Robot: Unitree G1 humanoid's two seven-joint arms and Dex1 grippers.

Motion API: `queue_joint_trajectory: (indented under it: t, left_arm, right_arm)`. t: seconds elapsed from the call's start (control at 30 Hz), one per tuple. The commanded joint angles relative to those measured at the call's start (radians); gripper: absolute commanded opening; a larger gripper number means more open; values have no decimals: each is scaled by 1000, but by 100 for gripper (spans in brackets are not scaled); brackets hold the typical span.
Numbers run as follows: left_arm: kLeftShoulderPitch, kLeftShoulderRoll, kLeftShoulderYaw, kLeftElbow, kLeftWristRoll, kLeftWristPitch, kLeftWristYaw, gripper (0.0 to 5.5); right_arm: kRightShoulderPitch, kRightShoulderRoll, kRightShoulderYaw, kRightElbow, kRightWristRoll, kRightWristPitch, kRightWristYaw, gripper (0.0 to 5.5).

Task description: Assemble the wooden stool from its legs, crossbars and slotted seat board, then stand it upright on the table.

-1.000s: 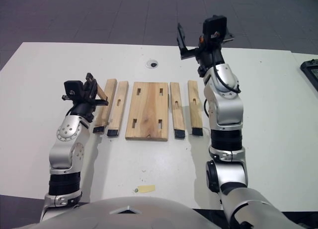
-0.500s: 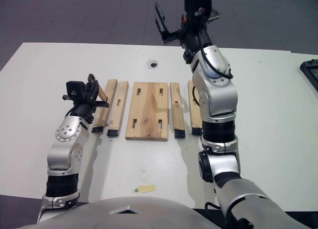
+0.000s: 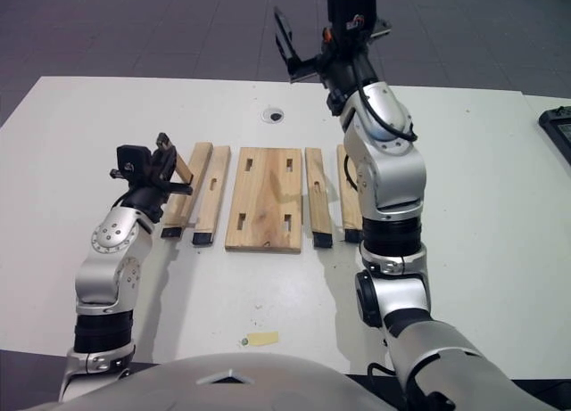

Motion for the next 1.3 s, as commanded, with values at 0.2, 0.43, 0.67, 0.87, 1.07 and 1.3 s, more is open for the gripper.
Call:
queue_joint_trajectory:
  t: [0.2, 0.43, 0.67, 0.87, 1.07, 1.3]
  left_arm:
    - [70, -19, 6, 98, -26, 130, -7, 102]
    - [45, -48, 47, 80, -40, 16, -4, 236]
    - [78, -1, 46, -7, -64, -41, -92, 346]
    - [90, 128, 107, -158, -180, -10, -263, 436]
    - [-52, 211, 222, -215, -349, 72, -292, 533]
    - [-443, 165, 263, 94, -323, 51, -100, 537]
  right_arm:
    - [-34, 6, 4, 16, -2, 8, 6, 540]
    - [-34, 2, 3, 23, -4, -1, 14, 540]
    - [-25, -5, -2, 16, -7, 0, 15, 540]
    - [-4, -10, -4, 10, -10, 1, 13, 540]
    - [0, -1, -3, 22, -11, -8, 6, 540]
    - [10, 19, -6, 31, -7, -13, -13, 540]
